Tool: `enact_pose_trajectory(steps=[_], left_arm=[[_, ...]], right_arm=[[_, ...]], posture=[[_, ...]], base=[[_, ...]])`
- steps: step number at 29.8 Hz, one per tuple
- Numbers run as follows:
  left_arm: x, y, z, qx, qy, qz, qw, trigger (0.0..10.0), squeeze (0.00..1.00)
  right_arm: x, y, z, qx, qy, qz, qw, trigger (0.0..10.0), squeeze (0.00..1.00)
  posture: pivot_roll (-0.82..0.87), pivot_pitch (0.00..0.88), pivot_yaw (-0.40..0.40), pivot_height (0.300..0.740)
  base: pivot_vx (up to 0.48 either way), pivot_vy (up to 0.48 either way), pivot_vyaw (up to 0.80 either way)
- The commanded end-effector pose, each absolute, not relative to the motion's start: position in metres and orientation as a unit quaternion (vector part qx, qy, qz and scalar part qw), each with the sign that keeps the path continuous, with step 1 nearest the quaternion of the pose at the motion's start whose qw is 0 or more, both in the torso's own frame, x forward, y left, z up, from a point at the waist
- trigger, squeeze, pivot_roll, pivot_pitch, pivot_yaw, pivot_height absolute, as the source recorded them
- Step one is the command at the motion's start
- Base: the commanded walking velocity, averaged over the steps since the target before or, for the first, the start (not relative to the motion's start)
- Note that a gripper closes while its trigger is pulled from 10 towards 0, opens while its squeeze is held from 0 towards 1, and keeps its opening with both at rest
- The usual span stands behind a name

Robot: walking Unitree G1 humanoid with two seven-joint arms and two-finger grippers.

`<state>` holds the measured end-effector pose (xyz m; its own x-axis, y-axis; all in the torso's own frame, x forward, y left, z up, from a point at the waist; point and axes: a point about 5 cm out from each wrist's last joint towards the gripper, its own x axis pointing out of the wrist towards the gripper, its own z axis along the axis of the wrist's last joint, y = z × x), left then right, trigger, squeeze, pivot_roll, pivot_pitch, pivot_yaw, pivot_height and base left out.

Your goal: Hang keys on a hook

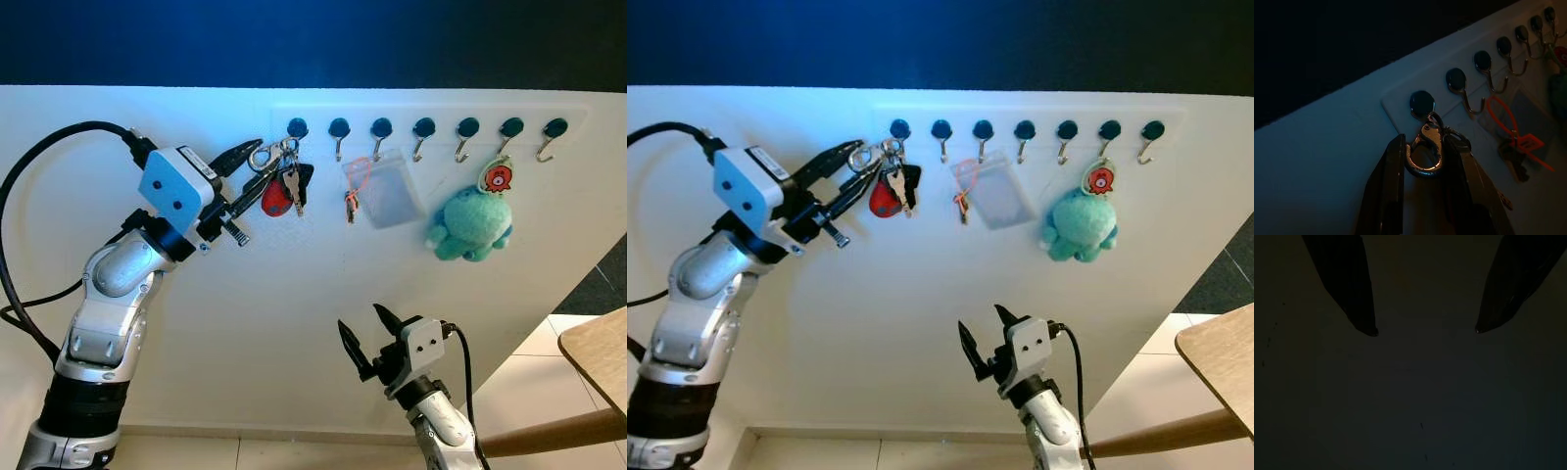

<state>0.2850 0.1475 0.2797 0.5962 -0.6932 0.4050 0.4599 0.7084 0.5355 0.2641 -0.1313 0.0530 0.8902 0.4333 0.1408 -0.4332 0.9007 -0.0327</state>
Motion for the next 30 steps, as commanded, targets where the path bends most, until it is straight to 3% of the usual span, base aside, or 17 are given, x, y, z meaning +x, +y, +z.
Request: enact_pose_trajectory(steps=[1, 30], left_arm=[[0.285, 0.148, 0.276, 0.187, -0.294, -0.338, 0.874, 10.0, 0.00], [0.278, 0.126, 0.277, 0.268, -0.302, -0.378, 0.833, 10.0, 0.00]], right_arm=[[0.263, -0.129, 0.050, 0.002, -0.065, 0.227, 0.972, 10.0, 0.00], [0.261, -0.131, 0.051, -0.003, -0.069, 0.223, 0.972, 10.0, 0.00]], posture=[[0.04, 0.062, 0.007, 0.740], [0.04, 0.075, 0.011, 0.740]], base=[[0.000, 0.000, 0.00], [0.000, 0.000, 0.00]])
